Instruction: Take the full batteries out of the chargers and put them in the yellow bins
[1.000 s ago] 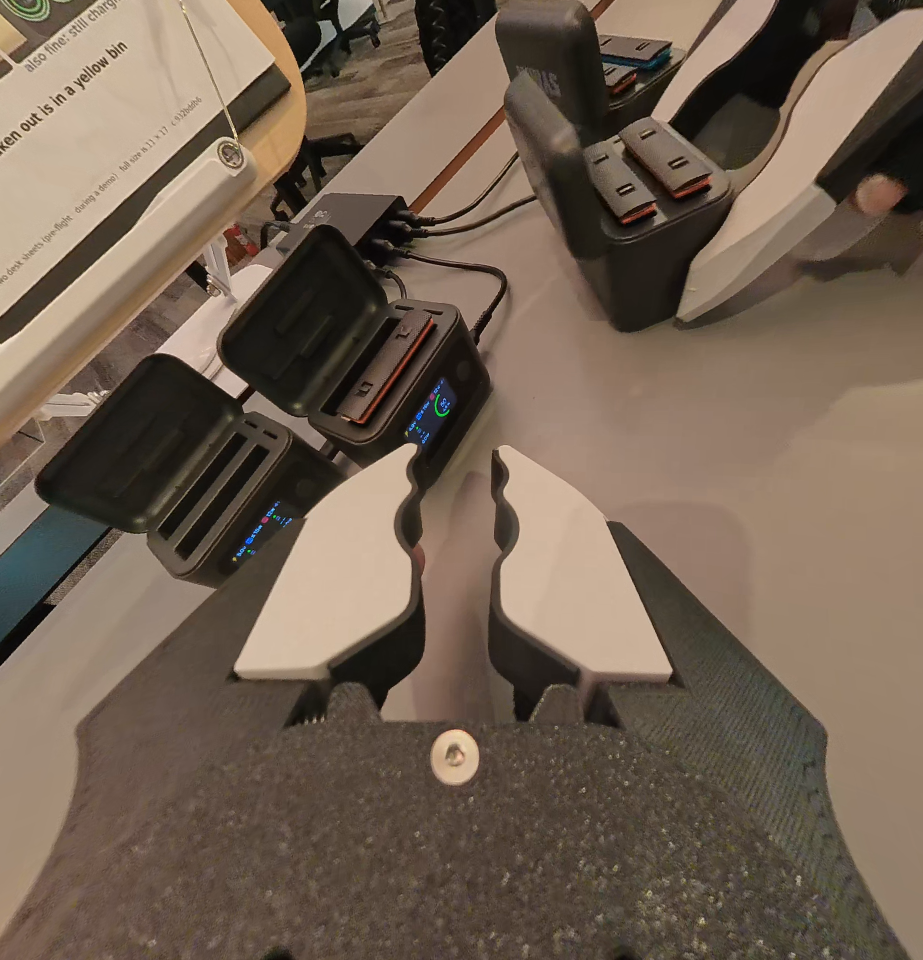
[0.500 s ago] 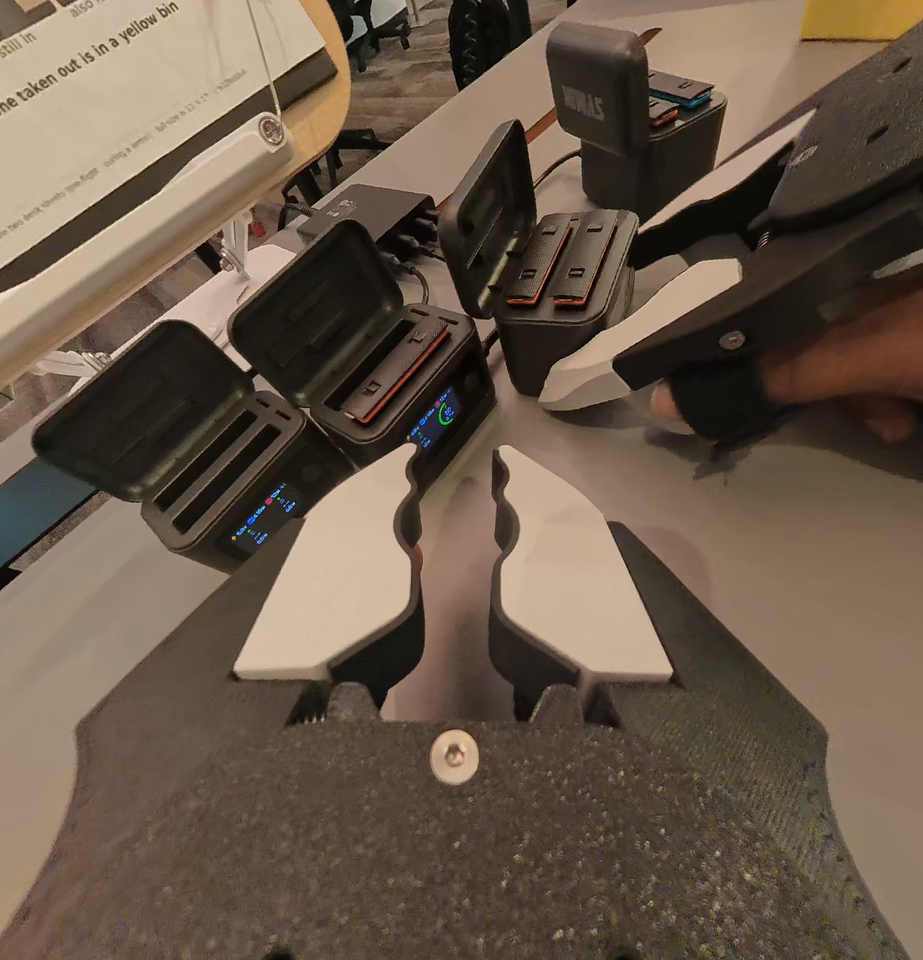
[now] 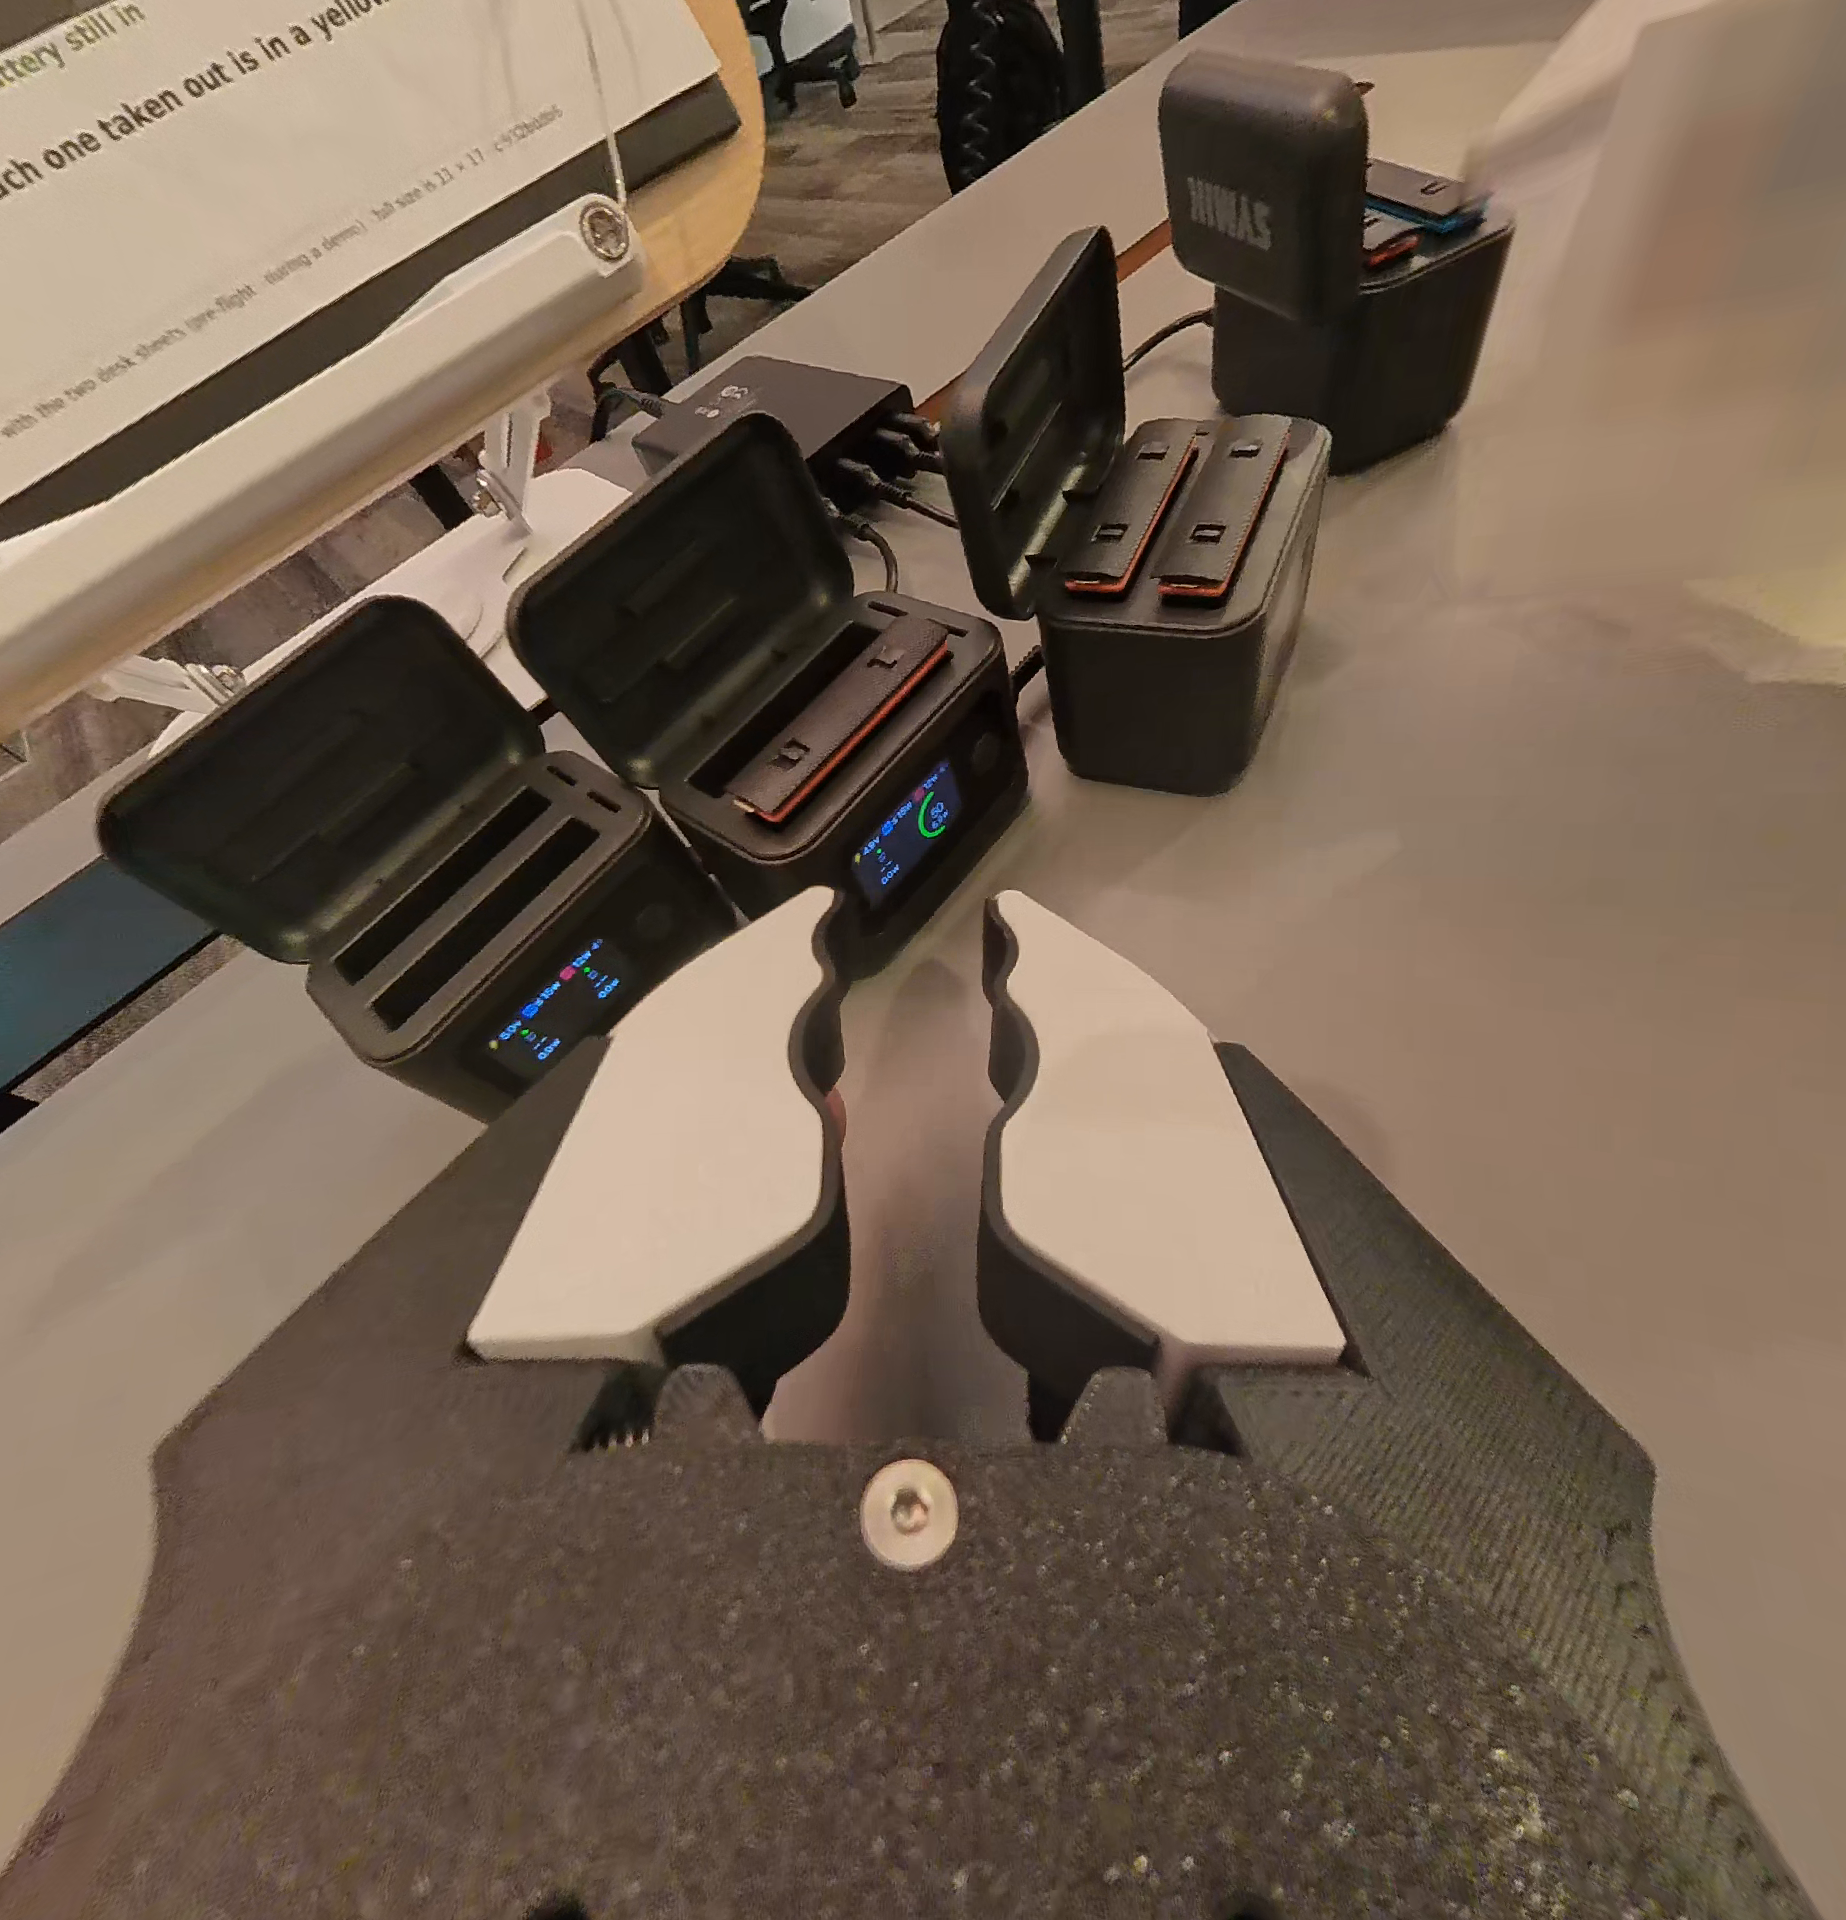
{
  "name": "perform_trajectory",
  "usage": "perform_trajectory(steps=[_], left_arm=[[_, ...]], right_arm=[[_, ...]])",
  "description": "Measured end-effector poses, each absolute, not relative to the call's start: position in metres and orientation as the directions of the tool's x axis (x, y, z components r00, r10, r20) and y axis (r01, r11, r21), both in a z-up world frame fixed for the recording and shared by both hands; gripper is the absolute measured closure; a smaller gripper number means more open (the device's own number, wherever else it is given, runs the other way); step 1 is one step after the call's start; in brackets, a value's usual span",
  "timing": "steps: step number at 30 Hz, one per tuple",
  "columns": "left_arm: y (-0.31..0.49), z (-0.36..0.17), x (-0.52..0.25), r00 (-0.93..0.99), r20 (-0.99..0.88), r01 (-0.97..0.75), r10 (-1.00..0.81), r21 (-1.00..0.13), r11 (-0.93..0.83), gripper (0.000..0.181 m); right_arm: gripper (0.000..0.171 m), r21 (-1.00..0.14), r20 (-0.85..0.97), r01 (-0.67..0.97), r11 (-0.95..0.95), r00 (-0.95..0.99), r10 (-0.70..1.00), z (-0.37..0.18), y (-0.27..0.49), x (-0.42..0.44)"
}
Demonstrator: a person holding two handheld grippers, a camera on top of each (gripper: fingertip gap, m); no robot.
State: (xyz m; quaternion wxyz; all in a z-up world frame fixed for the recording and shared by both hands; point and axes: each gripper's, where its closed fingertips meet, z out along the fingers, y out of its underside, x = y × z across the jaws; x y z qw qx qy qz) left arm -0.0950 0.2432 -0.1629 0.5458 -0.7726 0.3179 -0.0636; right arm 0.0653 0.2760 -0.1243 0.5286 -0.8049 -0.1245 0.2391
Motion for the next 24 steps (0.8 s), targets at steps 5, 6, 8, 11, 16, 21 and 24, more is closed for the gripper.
perform_trajectory(steps=[5,6,8,11,16,21,24], left_arm=[[0.245,-0.156,-0.098,0.807,-0.257,-0.403,-0.532,-0.898,-0.177,0.160],[0.245,-0.155,-0.098,0.809,-0.256,-0.396,-0.529,-0.902,-0.170,0.161],[0.245,-0.151,-0.097,0.811,-0.245,-0.378,-0.531,-0.912,-0.157,0.165],[0.245,-0.146,-0.097,0.823,-0.215,-0.336,-0.525,-0.931,-0.145,0.169],[0.246,-0.141,-0.099,0.841,-0.183,-0.291,-0.510,-0.946,-0.141,0.171],[0.242,-0.138,-0.090,0.833,-0.189,-0.301,-0.520,-0.943,-0.140,0.175],[0.234,-0.147,-0.071,0.797,-0.139,-0.306,-0.588,-0.932,-0.195,0.171]], right_arm=[[0.086,-0.960,-0.221,-0.131,-0.246,0.895,0.387,-0.092,0.299,0.121],[0.088,-0.968,-0.208,-0.136,-0.209,0.904,0.375,-0.088,0.302,0.130],[0.098,-0.979,-0.195,-0.162,-0.124,0.920,0.339,-0.080,0.304,0.147],[0.126,-0.973,-0.229,-0.224,-0.048,0.941,0.250,-0.076,0.302,0.174],[0.159,-0.974,-0.222,-0.225,-0.014,0.951,0.216,-0.073,0.292,0.186],[0.171,-0.992,-0.072,-0.097,0.076,0.958,0.276,-0.056,0.280,0.162],[0.171,-0.992,0.077,0.031,0.125,0.923,0.378,-0.052,0.274,0.128]])
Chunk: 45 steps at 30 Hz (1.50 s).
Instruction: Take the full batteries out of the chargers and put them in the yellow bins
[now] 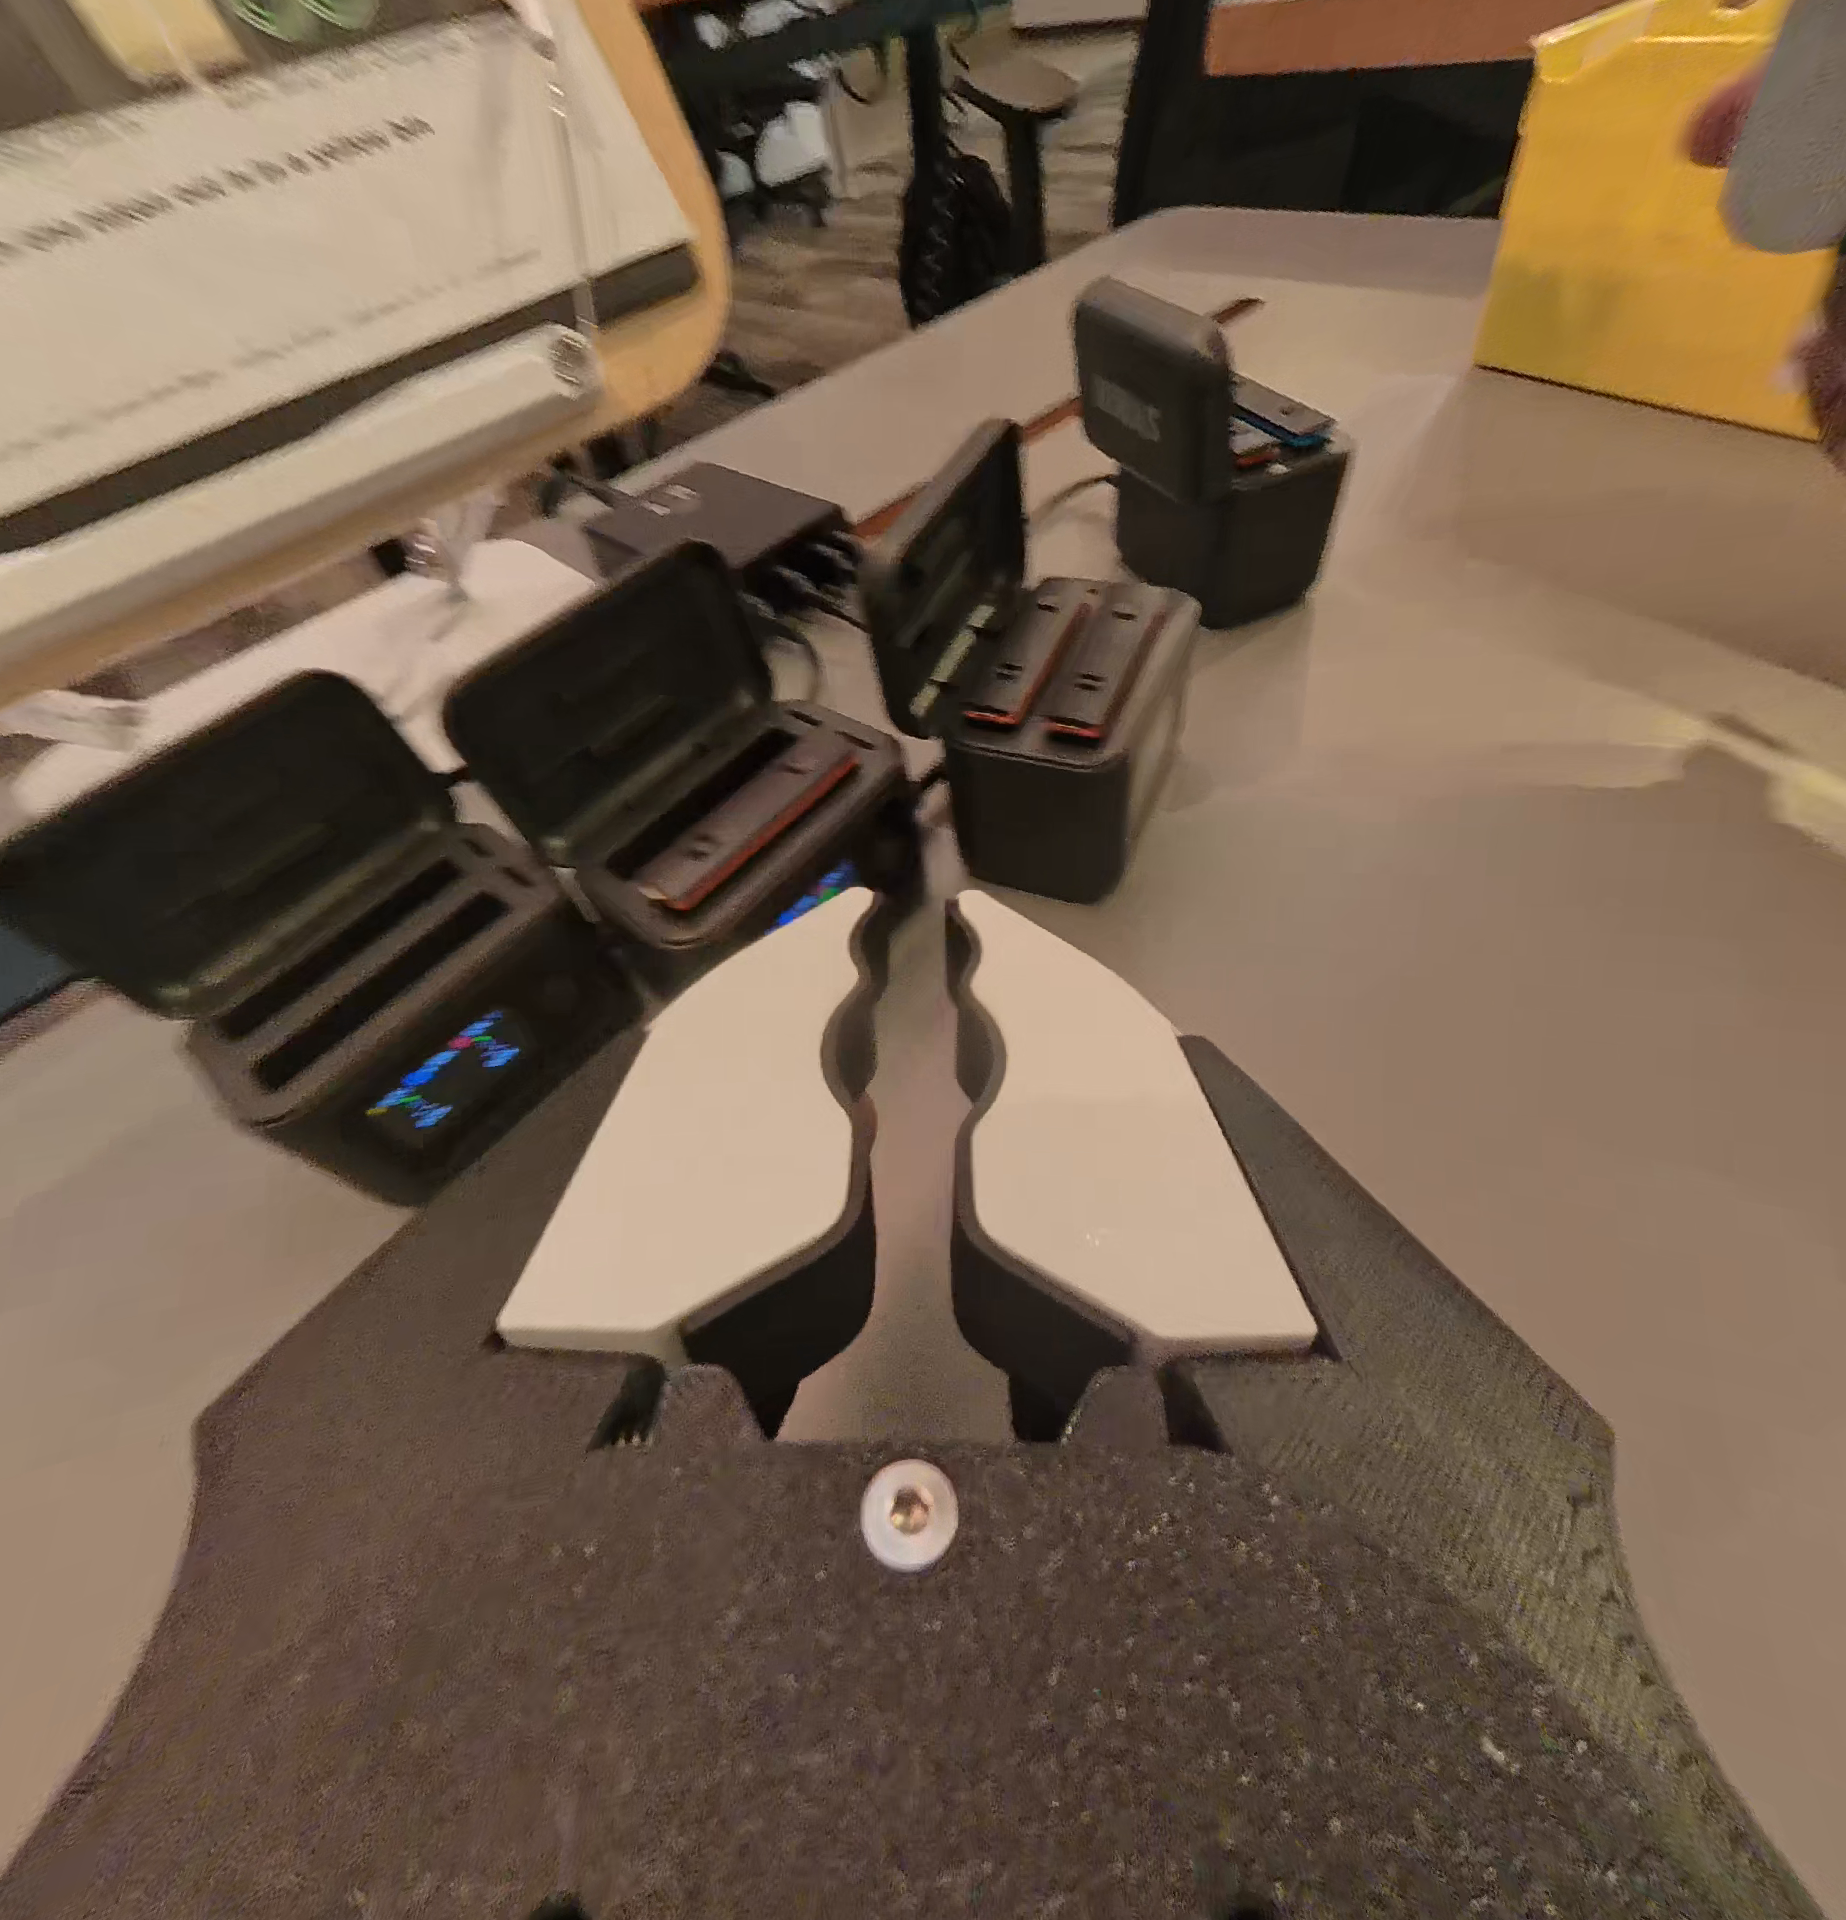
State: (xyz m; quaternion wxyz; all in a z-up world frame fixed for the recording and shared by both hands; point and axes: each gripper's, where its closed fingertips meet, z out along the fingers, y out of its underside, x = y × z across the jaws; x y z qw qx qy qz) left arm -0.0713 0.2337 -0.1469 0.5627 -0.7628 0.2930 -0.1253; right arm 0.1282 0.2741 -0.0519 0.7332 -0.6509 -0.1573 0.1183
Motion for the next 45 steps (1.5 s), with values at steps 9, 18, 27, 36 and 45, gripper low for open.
perform_trajectory(steps=[9,18,27,36,45], left_arm=[[0.232,-0.182,-0.024,0.711,-0.046,-0.393,-0.701,-0.854,-0.342,0.114],[0.253,-0.197,-0.012,0.705,-0.044,-0.451,-0.707,-0.798,-0.400,0.108],[0.272,-0.197,-0.009,0.693,-0.081,-0.480,-0.716,-0.794,-0.374,0.130],[0.269,-0.197,-0.016,0.647,-0.100,-0.517,-0.756,-0.786,-0.338,0.130],[0.262,-0.197,-0.035,0.563,-0.138,-0.579,-0.815,-0.769,-0.270,0.131]], right_arm=[[0.171,-0.895,0.446,0.367,0.253,0.758,0.476,-0.074,0.272,0.066],[0.167,-0.806,0.571,0.530,0.263,0.579,0.582,-0.097,0.270,0.046],[0.158,-0.760,0.546,0.607,0.232,0.401,0.736,-0.115,0.261,0.021],[0.148,-0.481,0.517,0.817,0.320,-0.031,0.856,-0.133,0.264,0.005],[0.147,-0.243,0.312,0.870,0.430,-0.349,0.883,-0.150,0.257,-0.011]])
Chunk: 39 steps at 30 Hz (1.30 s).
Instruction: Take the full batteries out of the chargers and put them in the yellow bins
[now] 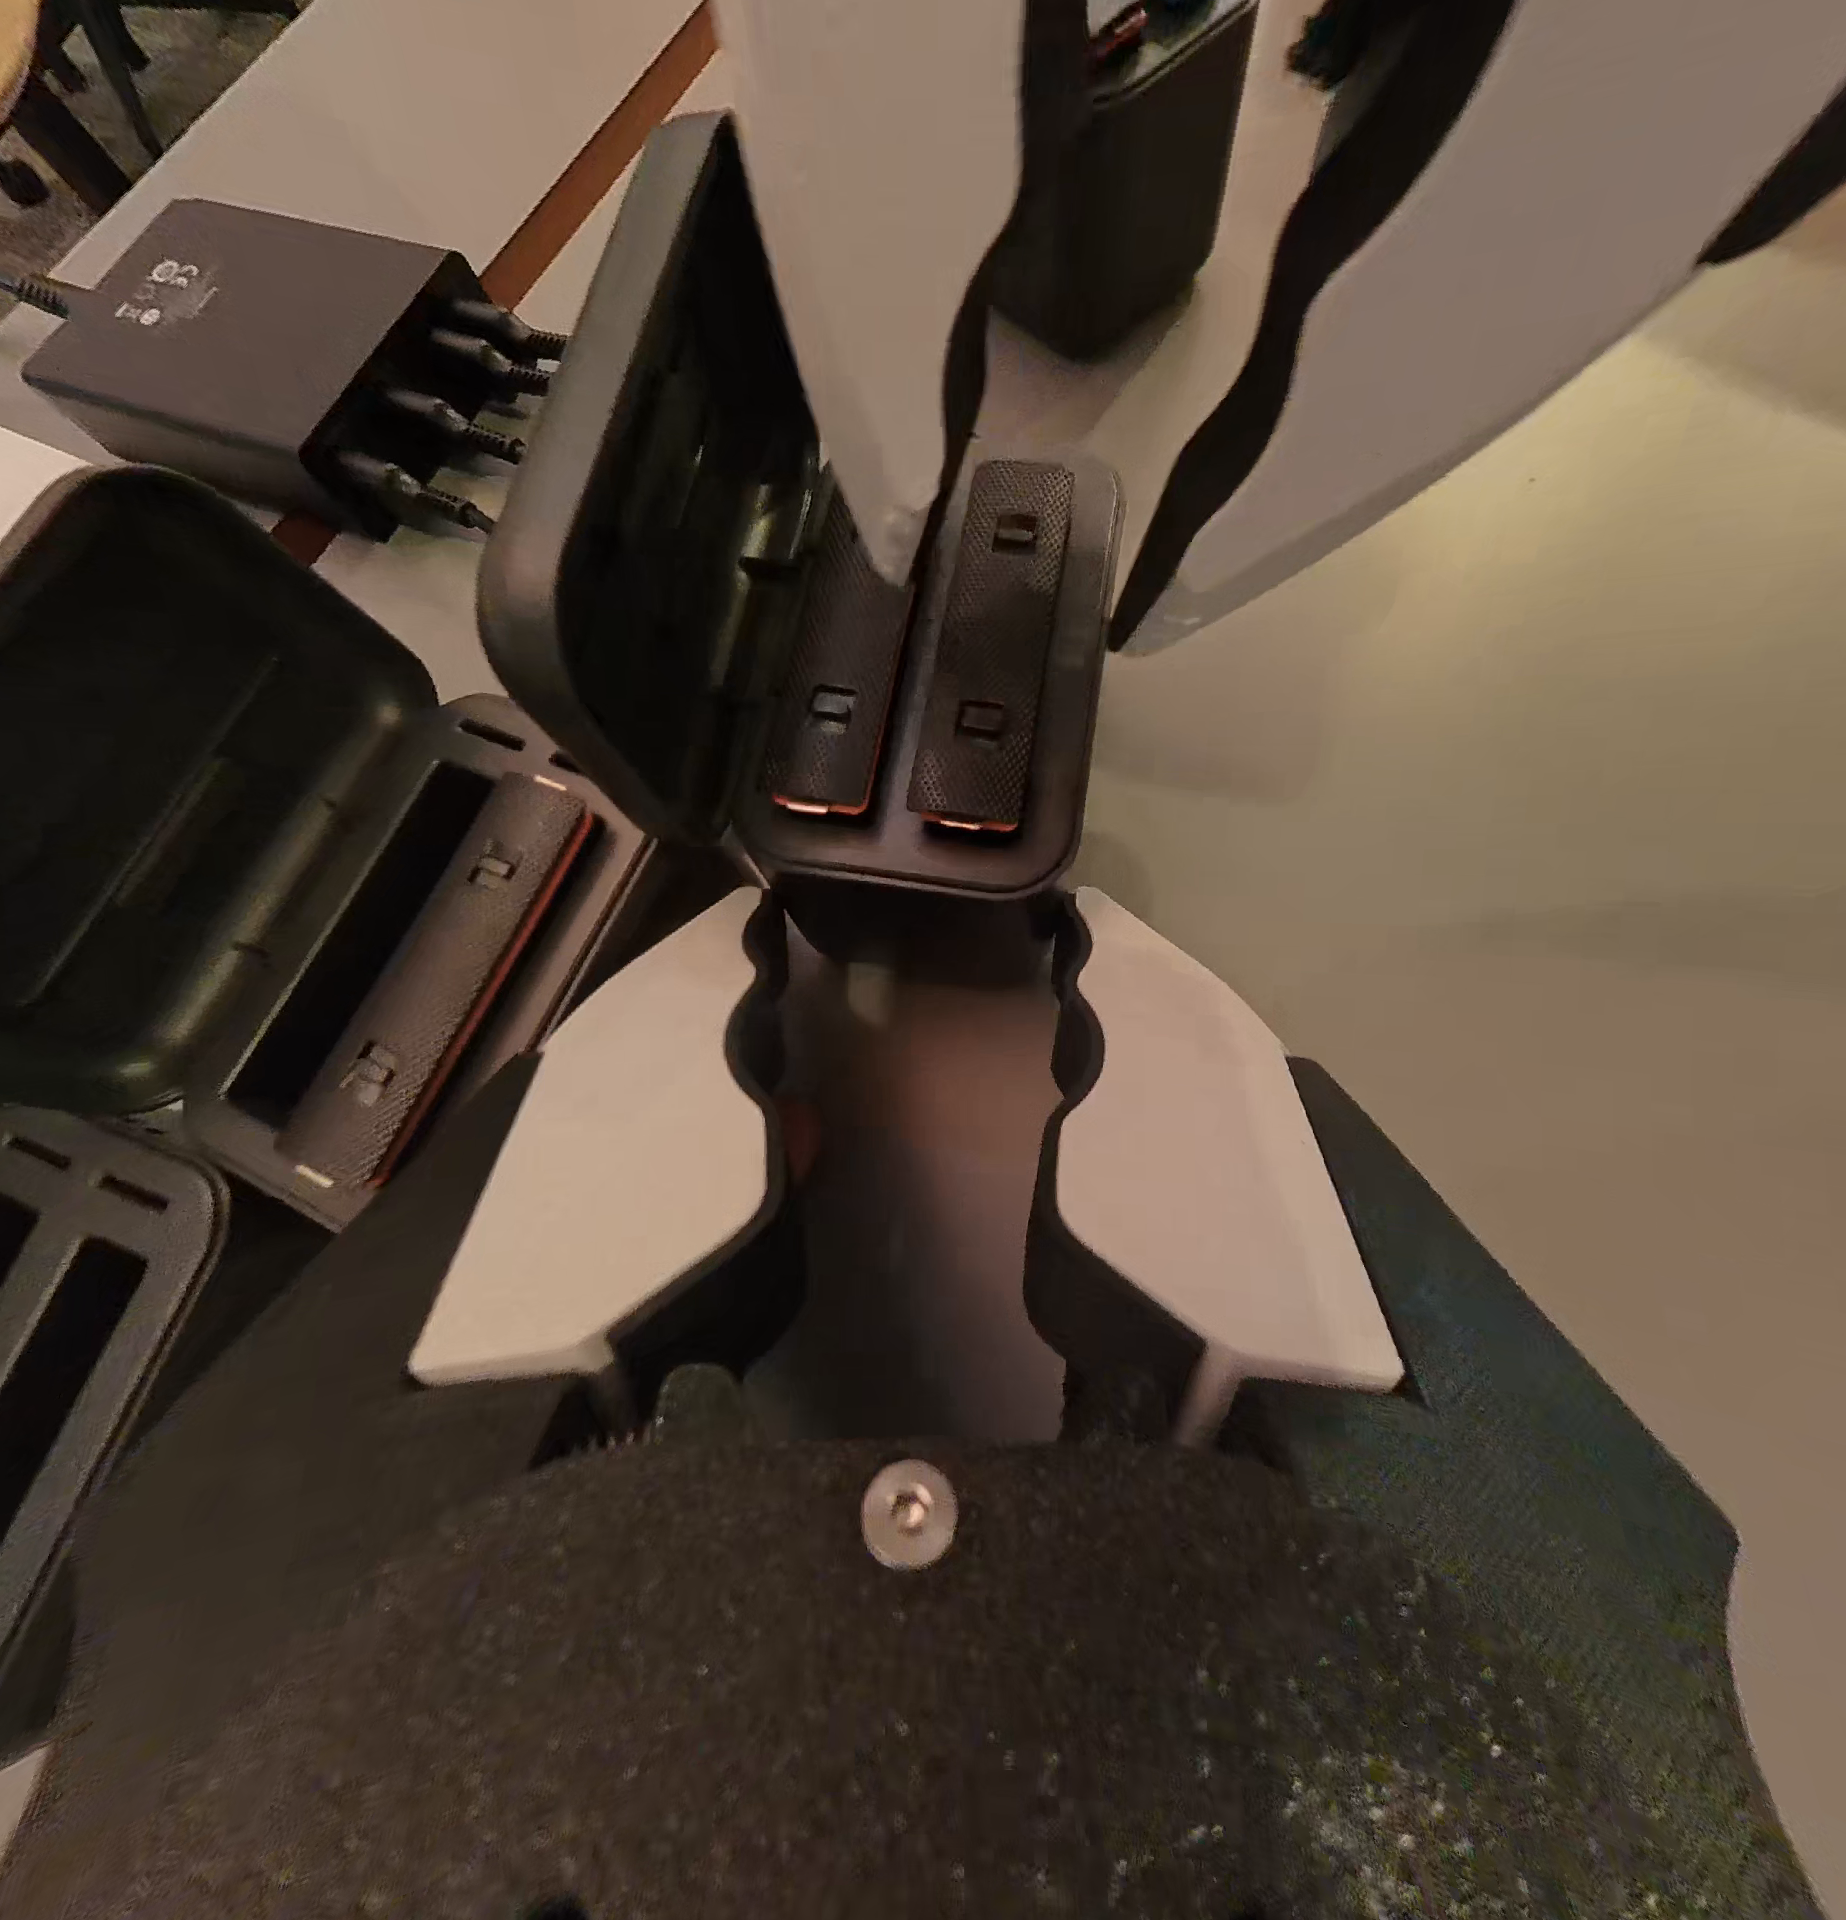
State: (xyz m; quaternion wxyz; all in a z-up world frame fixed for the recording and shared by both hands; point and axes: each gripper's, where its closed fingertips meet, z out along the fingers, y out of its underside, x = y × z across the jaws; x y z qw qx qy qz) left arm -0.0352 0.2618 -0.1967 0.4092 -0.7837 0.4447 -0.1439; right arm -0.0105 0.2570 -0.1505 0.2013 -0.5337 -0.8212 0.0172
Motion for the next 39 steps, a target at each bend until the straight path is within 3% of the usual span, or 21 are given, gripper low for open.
perform_trajectory(steps=[7,25,28,36,39], left_arm=[[0.258,-0.197,-0.040,0.536,-0.113,-0.578,-0.836,-0.771,-0.267,0.131],[0.256,-0.194,-0.037,0.579,-0.052,-0.507,-0.813,-0.804,-0.310,0.130],[0.260,-0.188,-0.031,0.609,-0.012,-0.447,-0.793,-0.831,-0.331,0.126],[0.260,-0.189,-0.031,0.594,-0.030,-0.478,-0.804,-0.817,-0.323,0.126],[0.259,-0.189,-0.035,0.590,-0.029,-0.484,-0.807,-0.813,-0.325,0.126]], right_arm=[[0.150,-0.206,0.186,0.875,0.439,-0.406,0.895,-0.155,0.259,-0.017],[0.158,-0.165,0.169,0.855,0.492,-0.467,0.868,-0.158,0.258,-0.018],[0.158,-0.181,0.172,0.852,0.491,-0.464,0.869,-0.158,0.257,-0.021],[0.159,-0.193,0.147,0.857,0.477,-0.456,0.878,-0.154,0.256,-0.020],[0.158,-0.273,0.130,0.854,0.442,-0.423,0.897,-0.133,0.257,-0.026]])
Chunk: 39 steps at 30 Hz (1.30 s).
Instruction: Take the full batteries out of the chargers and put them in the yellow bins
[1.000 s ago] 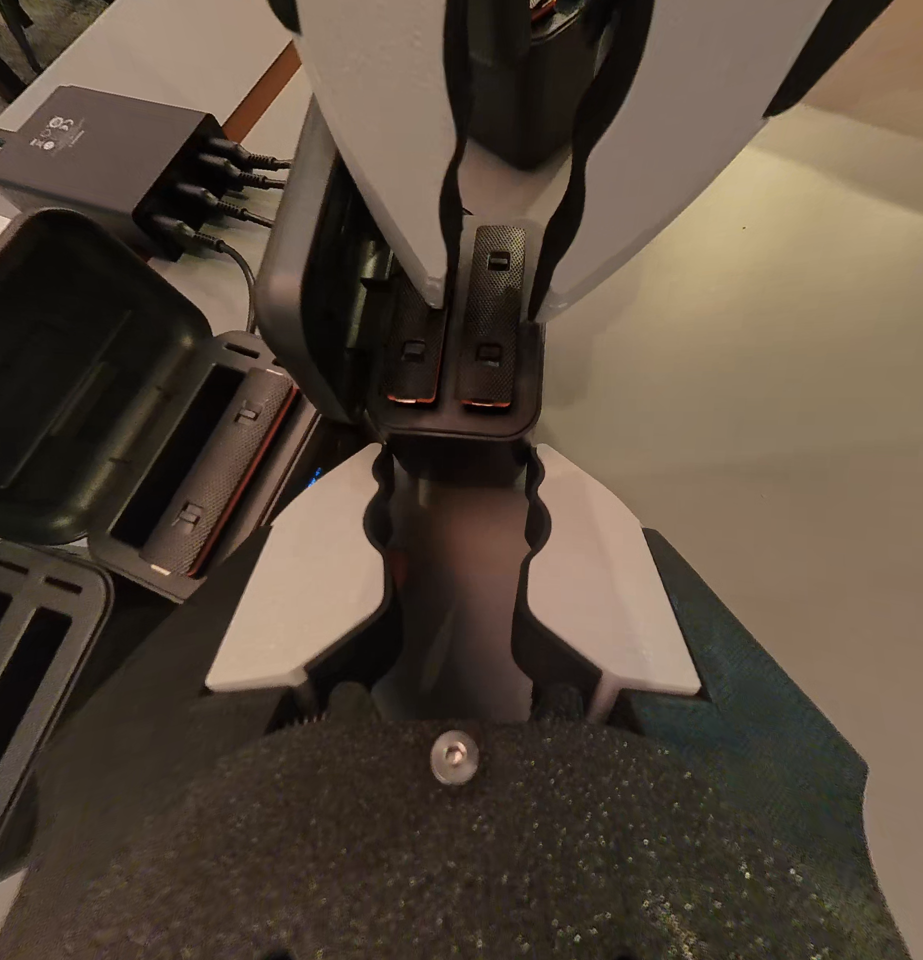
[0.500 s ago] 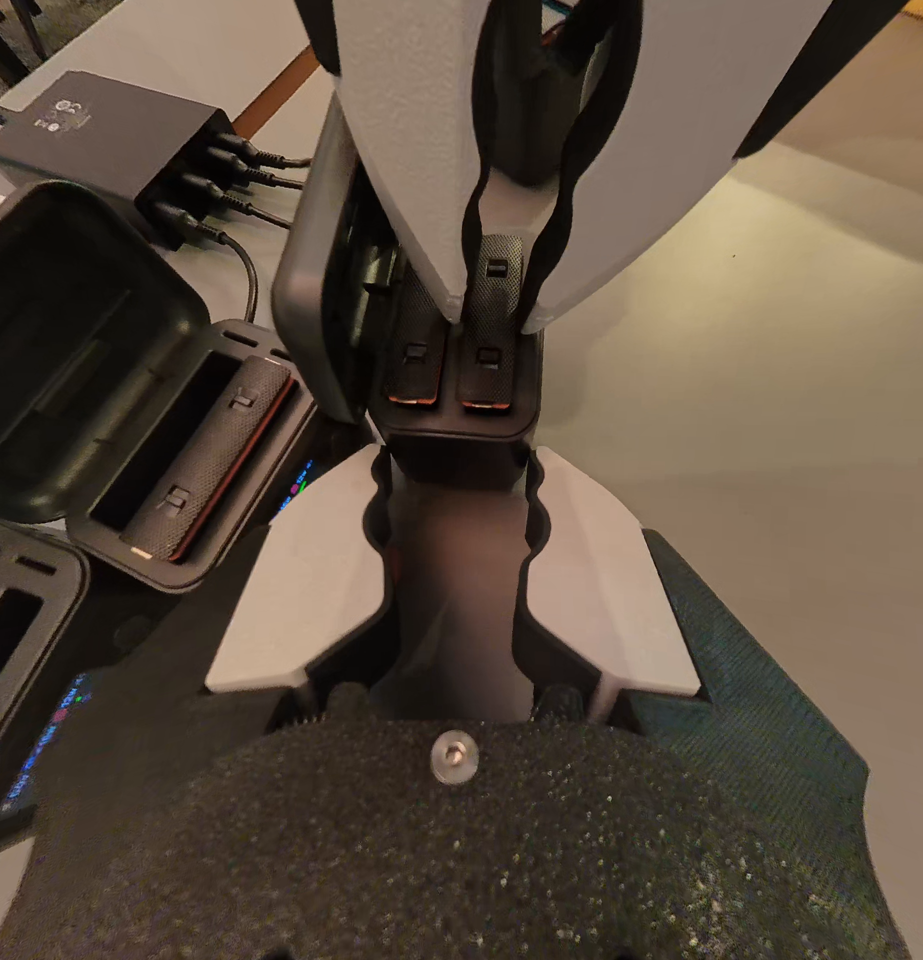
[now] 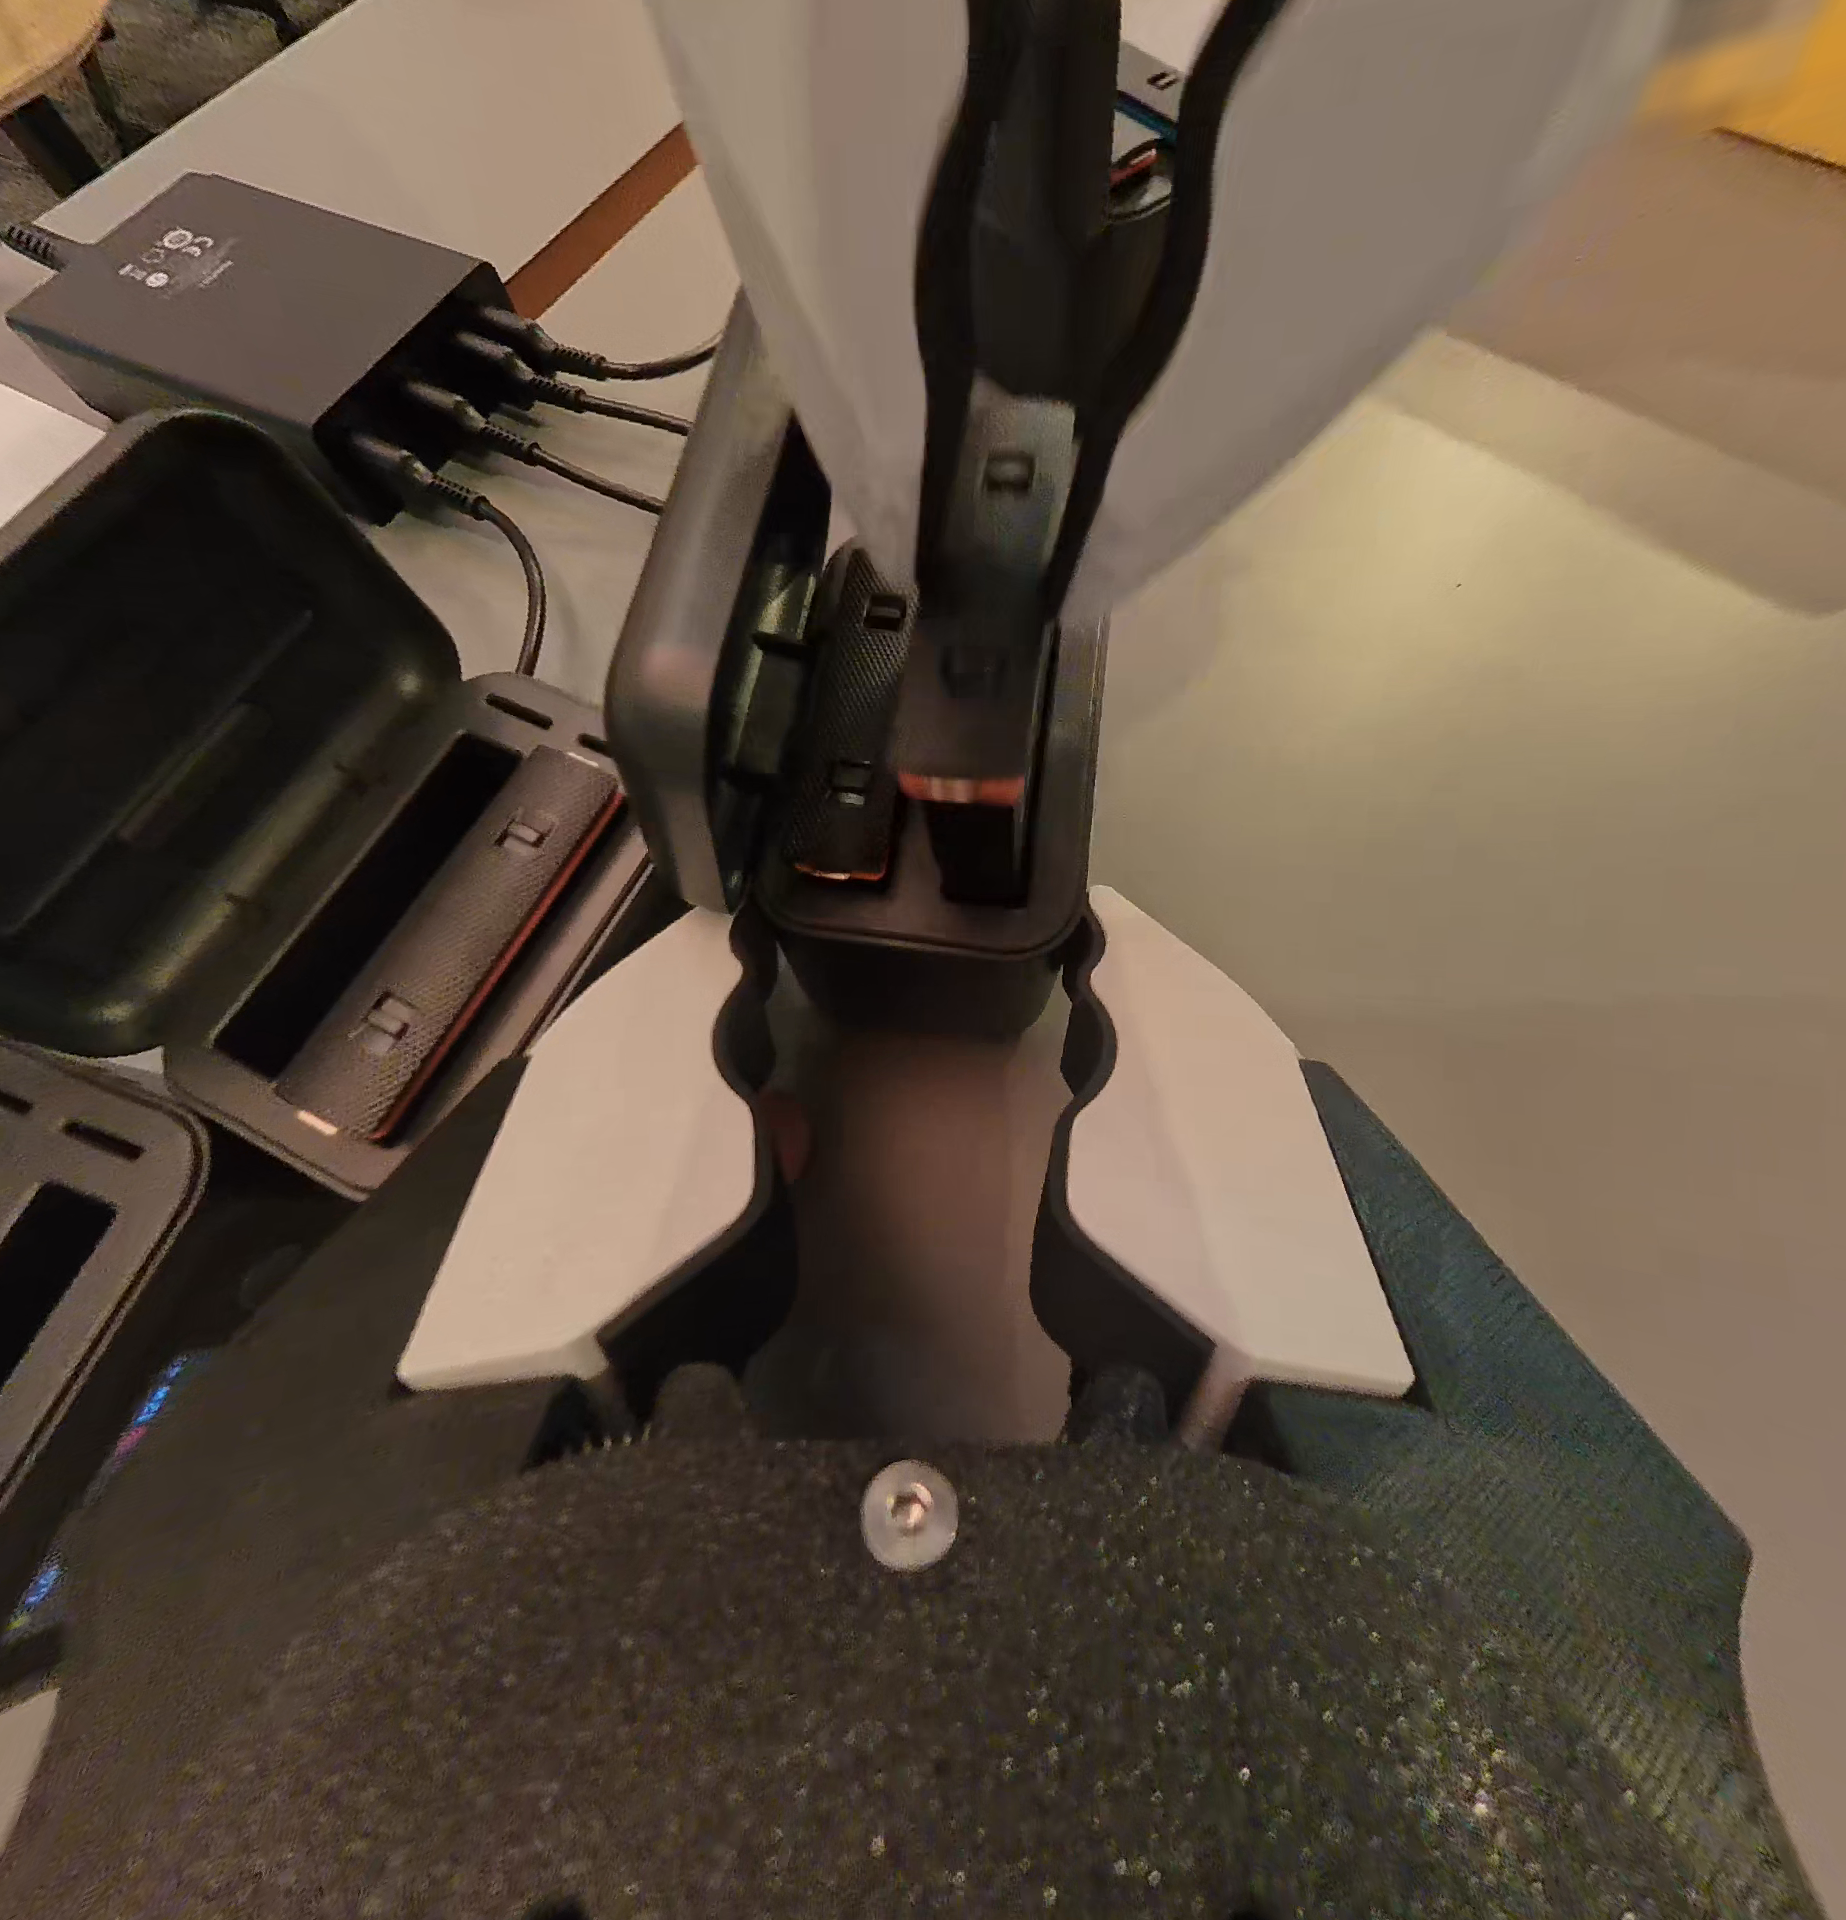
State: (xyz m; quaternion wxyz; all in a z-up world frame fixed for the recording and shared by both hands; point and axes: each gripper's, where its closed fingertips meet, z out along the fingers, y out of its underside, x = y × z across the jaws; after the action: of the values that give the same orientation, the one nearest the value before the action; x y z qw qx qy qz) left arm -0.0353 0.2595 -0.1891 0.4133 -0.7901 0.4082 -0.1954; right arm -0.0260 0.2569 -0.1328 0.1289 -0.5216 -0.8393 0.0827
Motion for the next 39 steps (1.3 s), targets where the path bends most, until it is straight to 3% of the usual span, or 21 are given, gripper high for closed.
perform_trajectory(steps=[8,20,30,39], left_arm=[[0.259,-0.189,-0.036,0.591,-0.029,-0.484,-0.806,-0.812,-0.325,0.126],[0.258,-0.187,-0.035,0.633,-0.076,-0.470,-0.771,-0.828,-0.305,0.126],[0.256,-0.179,-0.047,0.735,-0.172,-0.448,-0.656,-0.849,-0.280,0.124],[0.251,-0.175,-0.059,0.791,-0.191,-0.420,-0.581,-0.860,-0.289,0.119]], right_arm=[[0.158,-0.437,0.173,0.807,0.396,-0.357,0.918,-0.072,0.245,-0.024],[0.158,-0.513,0.361,0.801,0.308,-0.124,0.924,-0.020,0.216,0.074],[0.158,-0.531,0.494,0.841,0.098,0.214,0.843,0.008,0.244,0.199],[0.158,-0.474,0.529,0.868,-0.147,0.413,0.741,-0.010,0.286,0.314]])
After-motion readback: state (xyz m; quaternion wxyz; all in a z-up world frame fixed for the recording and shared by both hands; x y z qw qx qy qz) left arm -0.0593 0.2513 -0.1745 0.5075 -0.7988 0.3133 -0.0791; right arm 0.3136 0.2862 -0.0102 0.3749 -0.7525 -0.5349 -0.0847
